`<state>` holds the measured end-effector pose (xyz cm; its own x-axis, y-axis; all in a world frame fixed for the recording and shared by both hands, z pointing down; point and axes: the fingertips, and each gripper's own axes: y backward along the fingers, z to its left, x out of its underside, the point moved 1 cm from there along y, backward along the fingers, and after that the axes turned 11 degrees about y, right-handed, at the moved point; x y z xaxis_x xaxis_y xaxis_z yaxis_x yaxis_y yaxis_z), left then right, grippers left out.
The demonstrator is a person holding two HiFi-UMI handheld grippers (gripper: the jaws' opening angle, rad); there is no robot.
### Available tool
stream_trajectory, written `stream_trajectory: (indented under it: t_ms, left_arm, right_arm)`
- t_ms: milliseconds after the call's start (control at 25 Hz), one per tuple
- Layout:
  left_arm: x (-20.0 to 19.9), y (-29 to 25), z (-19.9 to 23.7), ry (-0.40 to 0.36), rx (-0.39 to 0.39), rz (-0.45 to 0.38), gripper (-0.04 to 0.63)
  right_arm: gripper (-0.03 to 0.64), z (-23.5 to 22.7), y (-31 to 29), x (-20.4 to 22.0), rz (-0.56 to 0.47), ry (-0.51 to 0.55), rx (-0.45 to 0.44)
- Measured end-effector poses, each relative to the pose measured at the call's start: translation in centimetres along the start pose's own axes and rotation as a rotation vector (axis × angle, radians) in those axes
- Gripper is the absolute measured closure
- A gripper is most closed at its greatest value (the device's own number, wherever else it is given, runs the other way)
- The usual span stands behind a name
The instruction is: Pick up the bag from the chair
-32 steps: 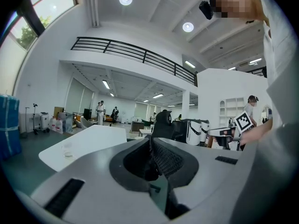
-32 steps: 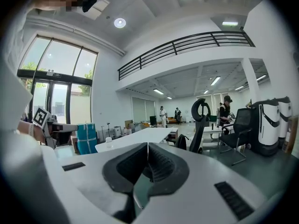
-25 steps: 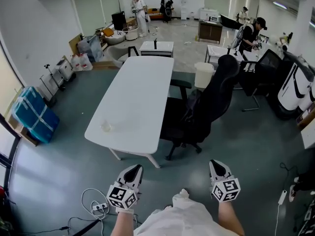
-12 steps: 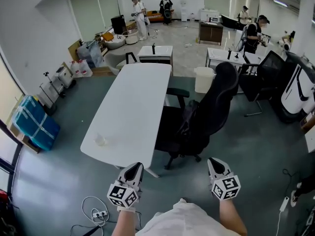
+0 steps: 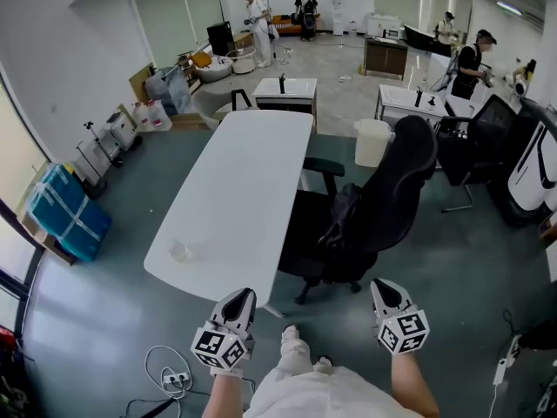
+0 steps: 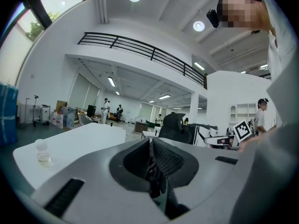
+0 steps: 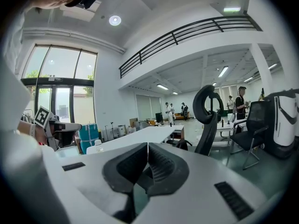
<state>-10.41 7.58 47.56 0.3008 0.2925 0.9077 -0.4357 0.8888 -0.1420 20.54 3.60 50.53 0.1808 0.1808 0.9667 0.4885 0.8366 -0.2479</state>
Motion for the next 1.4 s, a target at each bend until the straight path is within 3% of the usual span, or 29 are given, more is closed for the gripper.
stream_trajectory:
  t_ms: [240,920,1400]
  left_arm:
    - [-2.5,-3.8,2.5,-0.004,0.015,-0.029,0.552]
    - [-11.4,-15.1,12.5,-0.071,0.098,-0.068,0.552]
    - [-11.1,-20.5,15.6,-0.065,0.17,-0.021,0.552]
  right_arm:
    - [0.597,-0.6,-3.6,-1.0,0.01,0.009,-0.002]
    - [0.597,-3.6,-17.8,-6.7,-0.02,0.041,0.102]
    - [0.597,-4.6,-22.8,-5.3,0.042,0.019,0.182]
